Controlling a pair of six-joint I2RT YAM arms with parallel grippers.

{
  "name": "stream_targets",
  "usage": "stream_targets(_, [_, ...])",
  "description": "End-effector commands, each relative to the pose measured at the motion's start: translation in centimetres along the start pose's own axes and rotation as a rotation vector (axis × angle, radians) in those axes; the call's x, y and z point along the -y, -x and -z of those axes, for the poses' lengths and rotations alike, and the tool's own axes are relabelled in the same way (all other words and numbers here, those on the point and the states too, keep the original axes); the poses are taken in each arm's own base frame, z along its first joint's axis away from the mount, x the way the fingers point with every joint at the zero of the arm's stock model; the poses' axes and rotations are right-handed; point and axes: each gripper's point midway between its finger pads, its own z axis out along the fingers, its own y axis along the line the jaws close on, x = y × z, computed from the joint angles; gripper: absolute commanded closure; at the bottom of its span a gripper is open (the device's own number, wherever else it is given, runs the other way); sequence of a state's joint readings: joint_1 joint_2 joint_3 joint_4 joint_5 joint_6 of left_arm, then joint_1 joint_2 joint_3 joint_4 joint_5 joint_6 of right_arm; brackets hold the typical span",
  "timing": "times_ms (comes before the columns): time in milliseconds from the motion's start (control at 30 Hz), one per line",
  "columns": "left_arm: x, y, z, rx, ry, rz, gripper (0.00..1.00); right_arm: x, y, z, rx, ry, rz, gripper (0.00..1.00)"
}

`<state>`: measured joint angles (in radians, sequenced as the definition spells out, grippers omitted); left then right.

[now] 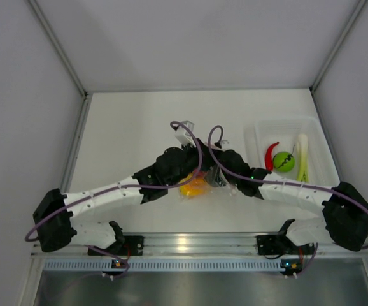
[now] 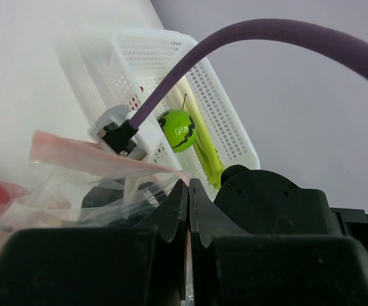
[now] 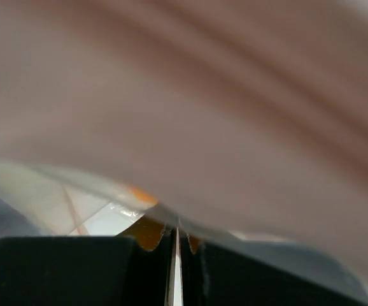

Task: Open the zip-top bag and remove the fake food
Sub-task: Pick up the fake fruit from the zipper food storage bag.

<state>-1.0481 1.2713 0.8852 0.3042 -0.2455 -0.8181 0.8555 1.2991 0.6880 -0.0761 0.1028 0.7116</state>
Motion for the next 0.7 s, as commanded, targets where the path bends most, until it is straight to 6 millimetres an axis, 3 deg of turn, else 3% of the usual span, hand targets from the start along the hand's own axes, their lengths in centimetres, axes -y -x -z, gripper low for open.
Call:
stream_targets(0, [4.5, 2.4, -0.4, 0.032, -0.145, 0.043, 1.0, -5.9, 1.0, 0.8, -0.01, 0.27, 0.219, 1.0])
stream_targets(100, [5.9, 2.2, -0.6, 0.001, -0.193, 0.044, 1.0, -6.8, 1.0, 1.1, -0.021, 0.305, 0.275, 1.0])
stream_targets(200, [6.6, 2.3, -0.4, -0.01, -0.218, 0.056, 1.0, -4.6, 1.0, 0.8, -0.034, 0.173, 0.215, 1.0])
stream_targets(333, [7.1, 2.6, -0.1, -0.01, -0.227, 0.091, 1.0, -0.4, 3.0, 1.0, 0.059, -0.072, 0.091, 1.0])
stream_targets(467, [7.3, 3.0, -0.1, 0.002, -0.223, 0.138, 1.0, 2.5, 4.2, 2.2, 0.068, -0.209, 0.122, 1.0])
stream_targets(500, [7.6, 3.5, 0.1, 0.017, -0.225, 0.147, 1.0, 4.1, 3.9, 2.8, 0.039, -0.278, 0.138, 1.0])
stream_targets(667, [7.4, 5.7, 1.4, 0.1, -0.201, 0.189, 1.0, 6.8, 6.6, 5.7, 0.078, -0.395, 0.21, 1.0])
